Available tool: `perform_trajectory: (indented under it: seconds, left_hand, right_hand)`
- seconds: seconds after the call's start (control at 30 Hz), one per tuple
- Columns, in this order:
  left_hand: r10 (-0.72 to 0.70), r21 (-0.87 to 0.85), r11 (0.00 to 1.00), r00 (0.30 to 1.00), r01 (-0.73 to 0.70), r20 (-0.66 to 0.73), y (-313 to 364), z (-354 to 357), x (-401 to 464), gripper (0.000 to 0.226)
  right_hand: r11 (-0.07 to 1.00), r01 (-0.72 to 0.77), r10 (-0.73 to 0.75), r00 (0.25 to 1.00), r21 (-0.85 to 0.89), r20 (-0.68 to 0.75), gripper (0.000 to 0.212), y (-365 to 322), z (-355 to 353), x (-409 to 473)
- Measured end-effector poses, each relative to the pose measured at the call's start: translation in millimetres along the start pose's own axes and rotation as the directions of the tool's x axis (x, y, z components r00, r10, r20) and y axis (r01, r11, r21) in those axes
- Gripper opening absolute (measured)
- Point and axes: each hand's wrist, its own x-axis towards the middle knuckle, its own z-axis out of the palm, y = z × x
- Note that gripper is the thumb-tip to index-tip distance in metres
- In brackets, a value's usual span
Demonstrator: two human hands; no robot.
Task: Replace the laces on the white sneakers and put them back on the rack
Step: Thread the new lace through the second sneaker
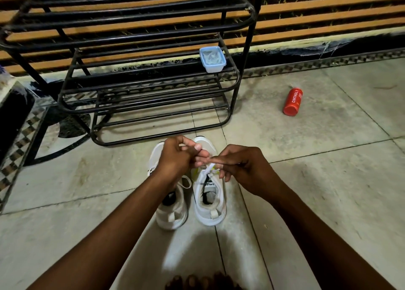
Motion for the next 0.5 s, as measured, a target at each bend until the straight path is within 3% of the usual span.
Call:
perform_trajectory:
  seconds: [0.2, 0.27, 0.37, 0.5]
  left_hand:
    - [0.101, 0.213, 0.969, 0.985, -0.129, 0.138, -9.8, 10.1, 0.1, 0.010]
    - [0.082, 0.194, 0.975, 0.986, -0.110, 0.144, -7.5, 12.2, -3.2, 0.009]
    - [0.058, 0.103, 0.991, 0.977, -0.081, 0.205, -6.6, 14.4, -6.0, 0.011]
    - [0.047, 0.178, 0.981, 0.984, -0.077, 0.171, -11.4, 15.7, -5.7, 0.014]
  right_hand:
    - [1.000, -0.010, 0.010, 0.998, -0.002, -0.068, 0.012, -11.6, 5.2, 16.2]
    - [0.987, 0.046, -0.066, 0.989, -0.152, -0.130, 0.010, -11.9, 5.7, 19.6]
    - [0.832, 0.134, -0.250, 0.957, -0.538, -0.147, 0.013, -6.0, 6.3, 23.0]
    - [0.793, 0.071, -0.226, 0.957, -0.605, -0.183, 0.011, 4.6, 9.1, 22.0]
